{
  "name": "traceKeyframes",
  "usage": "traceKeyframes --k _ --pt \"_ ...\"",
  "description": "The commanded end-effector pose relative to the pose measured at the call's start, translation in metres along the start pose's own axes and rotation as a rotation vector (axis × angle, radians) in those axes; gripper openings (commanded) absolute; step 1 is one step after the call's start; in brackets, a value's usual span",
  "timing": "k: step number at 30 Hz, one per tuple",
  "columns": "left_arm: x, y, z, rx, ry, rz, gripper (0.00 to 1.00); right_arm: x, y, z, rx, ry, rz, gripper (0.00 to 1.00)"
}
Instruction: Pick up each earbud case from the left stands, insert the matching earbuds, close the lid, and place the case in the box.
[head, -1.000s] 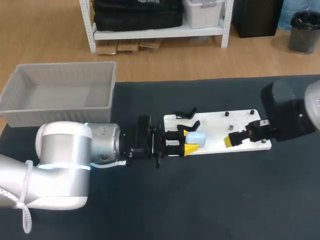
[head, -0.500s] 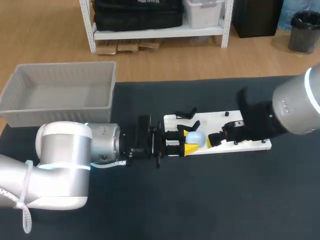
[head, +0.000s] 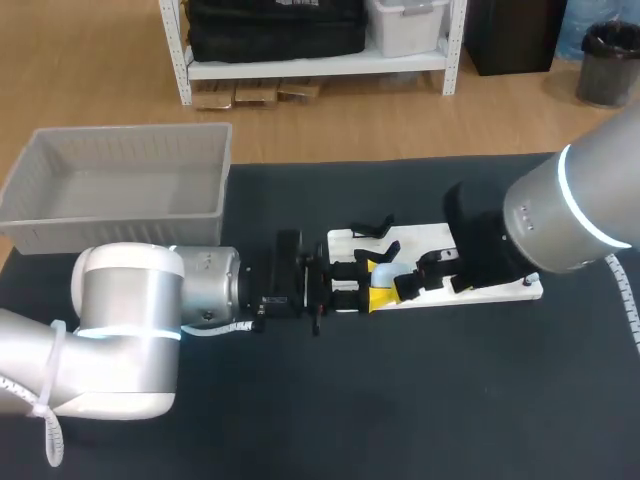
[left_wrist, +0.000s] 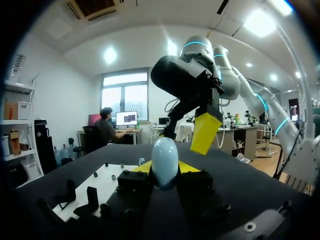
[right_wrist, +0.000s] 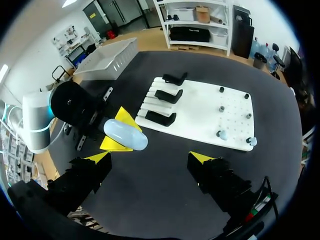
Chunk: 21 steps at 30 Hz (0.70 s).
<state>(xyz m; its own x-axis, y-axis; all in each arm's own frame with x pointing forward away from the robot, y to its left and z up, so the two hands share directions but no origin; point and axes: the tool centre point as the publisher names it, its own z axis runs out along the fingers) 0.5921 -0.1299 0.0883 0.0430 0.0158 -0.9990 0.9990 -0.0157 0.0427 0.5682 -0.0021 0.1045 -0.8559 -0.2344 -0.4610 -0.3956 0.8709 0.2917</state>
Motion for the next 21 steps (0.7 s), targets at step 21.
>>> traceKeyframes --k 21 --pt "0.001 0.001 0.0 0.003 -0.002 -0.001 0.0 -0.011 -0.003 0.006 0.124 -0.042 0.012 1.0"
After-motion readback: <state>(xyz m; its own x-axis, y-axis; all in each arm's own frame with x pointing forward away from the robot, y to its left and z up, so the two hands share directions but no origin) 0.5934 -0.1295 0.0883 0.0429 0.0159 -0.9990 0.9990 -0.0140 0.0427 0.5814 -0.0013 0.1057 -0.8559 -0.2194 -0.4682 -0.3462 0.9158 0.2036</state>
